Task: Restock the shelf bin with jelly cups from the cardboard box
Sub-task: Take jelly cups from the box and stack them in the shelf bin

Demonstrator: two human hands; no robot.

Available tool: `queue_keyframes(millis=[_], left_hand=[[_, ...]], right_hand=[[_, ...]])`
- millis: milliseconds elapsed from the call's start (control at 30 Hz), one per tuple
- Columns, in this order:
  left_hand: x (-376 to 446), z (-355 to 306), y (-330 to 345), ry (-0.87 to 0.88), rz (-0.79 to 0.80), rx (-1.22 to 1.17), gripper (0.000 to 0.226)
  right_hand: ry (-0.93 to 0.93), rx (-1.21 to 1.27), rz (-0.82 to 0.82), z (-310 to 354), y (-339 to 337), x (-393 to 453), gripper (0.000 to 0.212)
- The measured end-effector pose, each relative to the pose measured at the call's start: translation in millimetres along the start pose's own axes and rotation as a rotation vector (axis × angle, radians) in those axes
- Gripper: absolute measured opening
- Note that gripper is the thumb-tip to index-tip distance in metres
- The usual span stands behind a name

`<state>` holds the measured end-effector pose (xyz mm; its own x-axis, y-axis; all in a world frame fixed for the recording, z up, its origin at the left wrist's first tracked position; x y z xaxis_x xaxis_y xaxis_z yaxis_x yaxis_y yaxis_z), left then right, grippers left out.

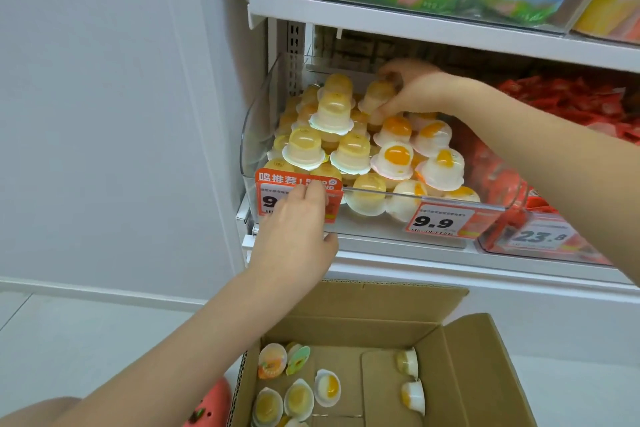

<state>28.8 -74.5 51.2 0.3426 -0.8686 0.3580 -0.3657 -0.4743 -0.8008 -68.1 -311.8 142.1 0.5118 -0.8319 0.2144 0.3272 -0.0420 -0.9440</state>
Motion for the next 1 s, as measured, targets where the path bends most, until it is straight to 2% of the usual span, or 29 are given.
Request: queue_keyframes(millis=[67, 133, 167, 233, 300, 367, 467, 533, 600, 667, 700, 800, 900, 1000], left_hand=[[-5.5, 1.5, 1.3, 0.015, -0.006, 0.013, 0.034], [-15.0, 4.2, 6.6, 0.018, 0.016, 0.017, 0.032], [-21.7, 5.2, 11.8, 0.024, 0.046, 0.024, 0.03], [-40.4, 10.4, 28.4, 0.058, 0.14, 0.089, 0.028], [-65.8, 21.9, 49.2, 0.092, 0.281, 0.174, 0.027], [-93.9, 37.2, 72.1, 0.149, 0.453, 0.249, 0.026], [-130.7, 69.1, 111.5, 0.181, 0.836, 0.328, 0.031], [-154.4, 92.4, 139.3, 0.101, 1.055, 0.318, 0.032], [-174.3, 108.8, 165.3, 0.076, 1.131, 0.335, 0.031], [-192.9, 115.7, 186.3, 0.089, 1.185, 0.377, 0.036], [-201.0, 116.4, 194.9, 0.133, 1.216, 0.392, 0.039], [-221.4, 121.5, 215.6, 0.113, 1.25, 0.417, 0.051], [-237.4, 142.6, 231.8, 0.105, 1.208, 0.444, 0.077], [-245.9, 159.8, 234.9, 0.036, 1.161, 0.406, 0.083]], right_hand=[[-0.092, 0.081, -0.263, 3.3, -6.1, -35.8, 0.056], [-0.285, 0.079, -0.543, 6.1, -2.6, -90.6, 0.033], [-0.381, 0.083, -0.622, 6.5, 3.5, -121.4, 0.026], [-0.549, 0.095, -0.625, 0.9, 27.6, -177.9, 0.024], [-0.629, 0.095, -0.453, -11.6, 63.1, -222.4, 0.029], [-0.605, 0.089, -0.225, -29.9, 106.7, -258.8, 0.031], [-0.519, -0.012, 0.188, -52.9, 173.6, -304.4, 0.038], [-0.415, -0.064, 0.487, -68.7, 214.5, -333.8, 0.046], [-0.225, -0.106, 0.75, -87.3, 250.0, -359.1, 0.054], [-0.058, -0.081, 0.929, -99.8, 278.8, -376.8, 0.051], [0.016, -0.048, 0.986, -103.7, 290.6, -383.5, 0.049], [0.178, 0.045, 1.068, -104.2, 319.7, -394.0, 0.052], [0.245, 0.096, 1.022, -95.8, 344.4, -396.5, 0.05], [0.233, 0.053, 1.0, -85.1, 365.6, -399.4, 0.051]])
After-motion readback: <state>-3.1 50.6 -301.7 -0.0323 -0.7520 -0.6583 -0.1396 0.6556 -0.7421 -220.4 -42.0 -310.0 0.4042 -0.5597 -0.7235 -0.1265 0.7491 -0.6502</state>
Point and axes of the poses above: each hand's wrist, its own x-axis towards the middle knuckle, its own y-axis out of the palm, z = x × y, the point moved 2 cm from there along x, towards the middle knuckle, and after that the axes turned 11 degrees about -z, right-handed, at the moved point
